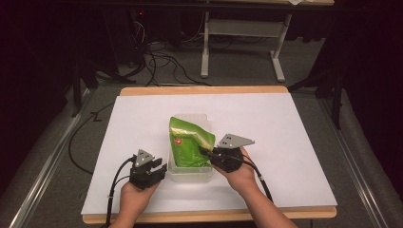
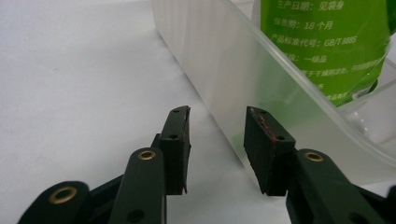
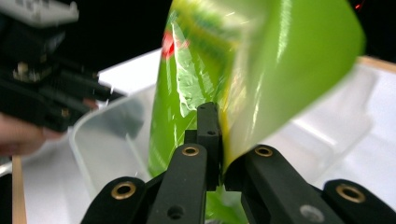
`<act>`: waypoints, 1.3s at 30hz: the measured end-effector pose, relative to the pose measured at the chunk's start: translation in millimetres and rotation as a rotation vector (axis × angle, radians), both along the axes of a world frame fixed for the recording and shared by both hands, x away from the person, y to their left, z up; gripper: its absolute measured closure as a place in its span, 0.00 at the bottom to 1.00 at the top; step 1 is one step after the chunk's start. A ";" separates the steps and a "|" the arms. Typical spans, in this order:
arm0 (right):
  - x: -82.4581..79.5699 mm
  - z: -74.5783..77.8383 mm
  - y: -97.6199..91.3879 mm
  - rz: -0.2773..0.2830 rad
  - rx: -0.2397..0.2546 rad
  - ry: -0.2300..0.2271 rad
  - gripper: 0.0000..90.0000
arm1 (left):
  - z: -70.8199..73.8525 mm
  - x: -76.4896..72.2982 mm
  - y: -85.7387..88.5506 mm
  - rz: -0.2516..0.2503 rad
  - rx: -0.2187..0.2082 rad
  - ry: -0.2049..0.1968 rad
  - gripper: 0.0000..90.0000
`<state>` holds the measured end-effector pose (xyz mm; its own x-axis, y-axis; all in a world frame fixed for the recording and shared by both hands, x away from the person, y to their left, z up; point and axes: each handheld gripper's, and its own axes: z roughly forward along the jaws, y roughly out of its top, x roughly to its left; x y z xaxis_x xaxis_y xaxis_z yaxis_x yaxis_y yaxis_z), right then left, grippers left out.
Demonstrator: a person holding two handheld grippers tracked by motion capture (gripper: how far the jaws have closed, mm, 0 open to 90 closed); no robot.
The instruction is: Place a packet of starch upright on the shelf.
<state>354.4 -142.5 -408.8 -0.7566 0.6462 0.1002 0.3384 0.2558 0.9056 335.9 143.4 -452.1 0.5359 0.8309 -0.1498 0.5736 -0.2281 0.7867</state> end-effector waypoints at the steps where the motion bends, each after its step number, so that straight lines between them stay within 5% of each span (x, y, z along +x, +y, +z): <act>1: 1.2 2.9 -2.4 -0.007 0.010 -0.001 0.98 | 0.0 0.1 0.1 -0.001 0.004 0.001 0.68; 7: 4.6 8.2 -7.7 -0.028 0.036 -0.004 0.91 | -0.2 0.4 0.2 0.002 0.002 0.000 0.67; 14: 4.6 7.1 -8.0 -0.048 0.020 0.007 0.52 | 1.4 0.8 5.2 0.011 0.019 -0.015 0.62; 19: 3.2 4.6 -19.7 -0.078 -0.001 0.018 0.36 | 4.3 2.1 13.4 0.032 0.030 -0.034 0.61; 25: -2.6 2.1 -43.3 -0.129 -0.020 0.003 0.33 | 6.9 3.8 26.4 0.057 0.048 -0.059 0.59; 32: -14.7 -6.2 -93.6 -0.234 -0.050 -0.028 0.34 | 11.0 6.3 45.5 0.083 0.060 -0.073 0.55; 34: -20.8 -14.3 -121.1 -0.308 -0.061 -0.020 0.34 | 12.5 6.8 55.9 0.093 0.085 -0.085 0.53; 39: -27.5 -17.9 -149.1 -0.375 -0.085 -0.019 0.34 | 15.1 7.2 73.1 0.119 0.092 -0.096 0.52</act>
<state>326.9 -291.5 -426.7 -0.4672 0.8839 0.0222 0.4061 0.1923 0.8934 343.2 216.5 -437.0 0.4410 0.8972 -0.0236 0.5243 -0.2362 0.8181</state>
